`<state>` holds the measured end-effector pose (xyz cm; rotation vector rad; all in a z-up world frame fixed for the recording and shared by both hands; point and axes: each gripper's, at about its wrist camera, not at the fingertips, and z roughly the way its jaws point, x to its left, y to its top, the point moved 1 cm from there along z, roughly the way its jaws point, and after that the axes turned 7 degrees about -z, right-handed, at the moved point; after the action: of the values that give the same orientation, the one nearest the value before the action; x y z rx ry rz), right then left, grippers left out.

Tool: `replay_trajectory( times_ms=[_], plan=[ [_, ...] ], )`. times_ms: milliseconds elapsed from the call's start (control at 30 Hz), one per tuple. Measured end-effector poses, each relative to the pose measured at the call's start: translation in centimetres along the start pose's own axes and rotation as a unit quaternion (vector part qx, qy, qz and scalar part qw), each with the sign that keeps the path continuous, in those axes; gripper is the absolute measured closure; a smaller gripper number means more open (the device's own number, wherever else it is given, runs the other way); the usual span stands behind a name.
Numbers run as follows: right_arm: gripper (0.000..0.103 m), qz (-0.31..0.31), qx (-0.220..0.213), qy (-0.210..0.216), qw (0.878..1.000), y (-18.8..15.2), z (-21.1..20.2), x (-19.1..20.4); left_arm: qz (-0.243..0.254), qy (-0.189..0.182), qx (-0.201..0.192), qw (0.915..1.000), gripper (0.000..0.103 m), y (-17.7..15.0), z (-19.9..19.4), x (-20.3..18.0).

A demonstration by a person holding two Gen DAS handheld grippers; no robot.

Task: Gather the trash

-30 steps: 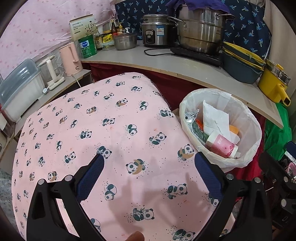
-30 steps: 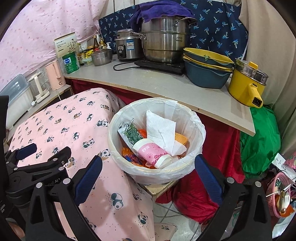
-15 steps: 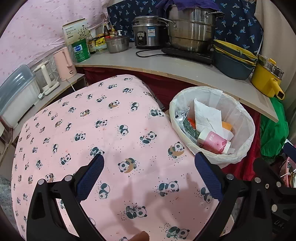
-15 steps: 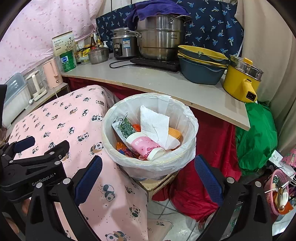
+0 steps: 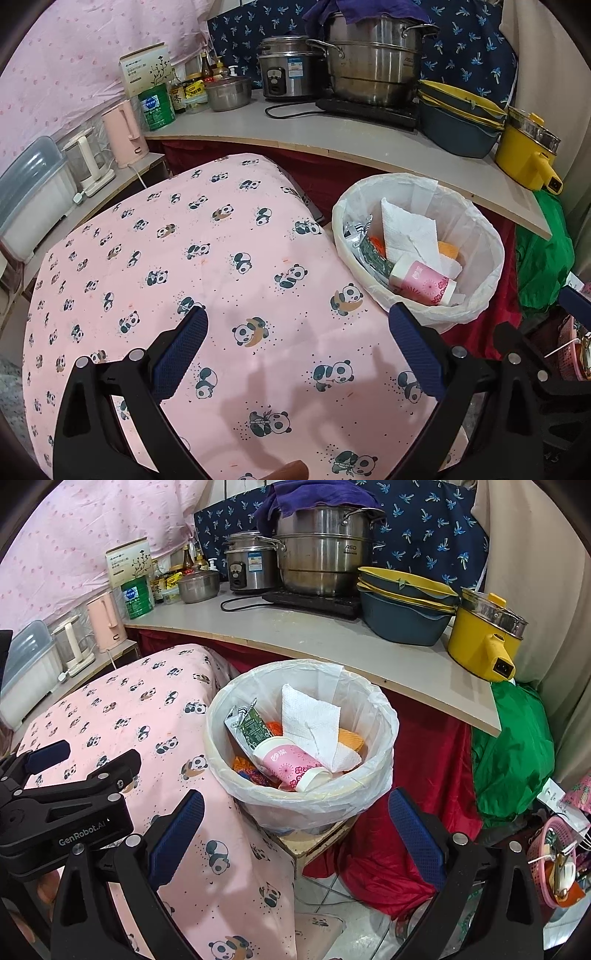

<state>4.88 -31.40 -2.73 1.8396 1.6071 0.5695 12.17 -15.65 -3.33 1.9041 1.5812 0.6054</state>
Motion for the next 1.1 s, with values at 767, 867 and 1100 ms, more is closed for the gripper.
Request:
replay_trajectory(
  times_ms=[767, 867, 1100],
  plan=[
    [0.007, 0.009, 0.004, -0.006, 1.000, -0.29, 0.22, -0.54, 0.004, 0.025, -0.012, 0.9996, 0.009, -0.15, -0.36, 0.01],
    [0.007, 0.009, 0.003, -0.006, 1.000, -0.25, 0.14, -0.63, 0.004, 0.022, -0.012, 0.9997, 0.009, -0.16, -0.52, -0.02],
    [0.007, 0.009, 0.003, -0.007, 1.000, -0.24, 0.04, -0.67, 0.004, 0.019, -0.012, 0.9997, 0.009, -0.17, -0.79, -0.19]
  ],
)
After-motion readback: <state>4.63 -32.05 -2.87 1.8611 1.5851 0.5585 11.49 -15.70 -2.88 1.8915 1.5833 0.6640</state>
